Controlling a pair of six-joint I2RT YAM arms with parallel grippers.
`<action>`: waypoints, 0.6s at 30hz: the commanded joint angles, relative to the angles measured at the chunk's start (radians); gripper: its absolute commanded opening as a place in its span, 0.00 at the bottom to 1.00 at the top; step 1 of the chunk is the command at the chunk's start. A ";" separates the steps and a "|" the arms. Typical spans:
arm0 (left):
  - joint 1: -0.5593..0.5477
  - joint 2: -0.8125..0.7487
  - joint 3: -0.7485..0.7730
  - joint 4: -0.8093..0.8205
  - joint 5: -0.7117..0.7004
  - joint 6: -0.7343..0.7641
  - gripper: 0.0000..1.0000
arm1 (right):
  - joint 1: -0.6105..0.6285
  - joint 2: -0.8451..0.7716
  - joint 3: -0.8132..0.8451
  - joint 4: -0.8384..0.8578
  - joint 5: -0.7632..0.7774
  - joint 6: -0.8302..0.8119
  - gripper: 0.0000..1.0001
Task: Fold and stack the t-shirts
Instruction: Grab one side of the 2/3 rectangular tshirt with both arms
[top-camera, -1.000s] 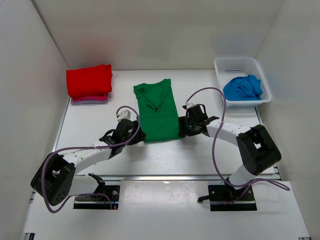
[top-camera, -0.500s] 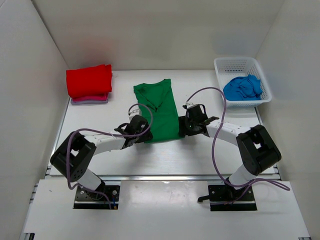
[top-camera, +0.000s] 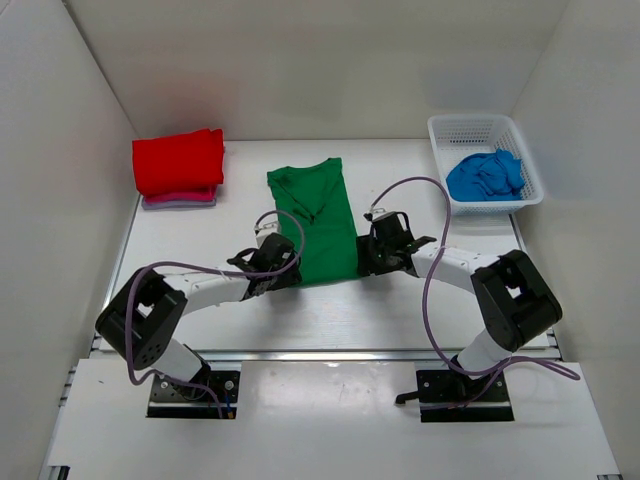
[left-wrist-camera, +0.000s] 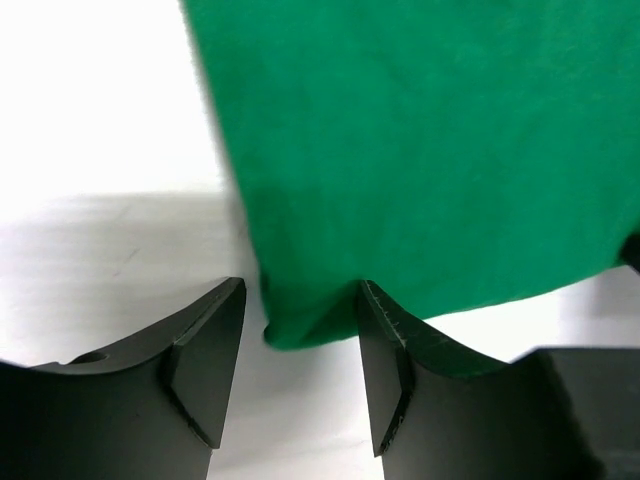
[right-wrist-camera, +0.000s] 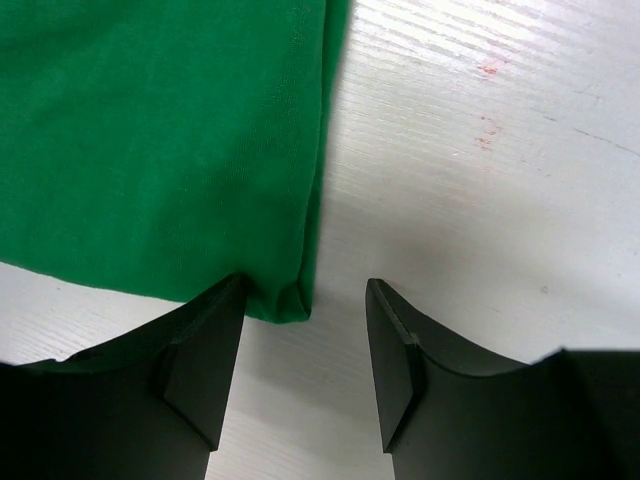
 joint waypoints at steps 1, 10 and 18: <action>-0.001 -0.006 -0.020 -0.208 -0.054 0.030 0.60 | 0.021 0.007 0.003 0.021 0.024 0.000 0.49; 0.014 0.047 0.054 -0.316 -0.110 0.101 0.60 | 0.028 0.022 0.016 0.015 0.030 -0.008 0.50; -0.006 0.093 0.019 -0.248 -0.055 0.067 0.50 | 0.057 0.037 0.012 0.016 0.024 -0.002 0.29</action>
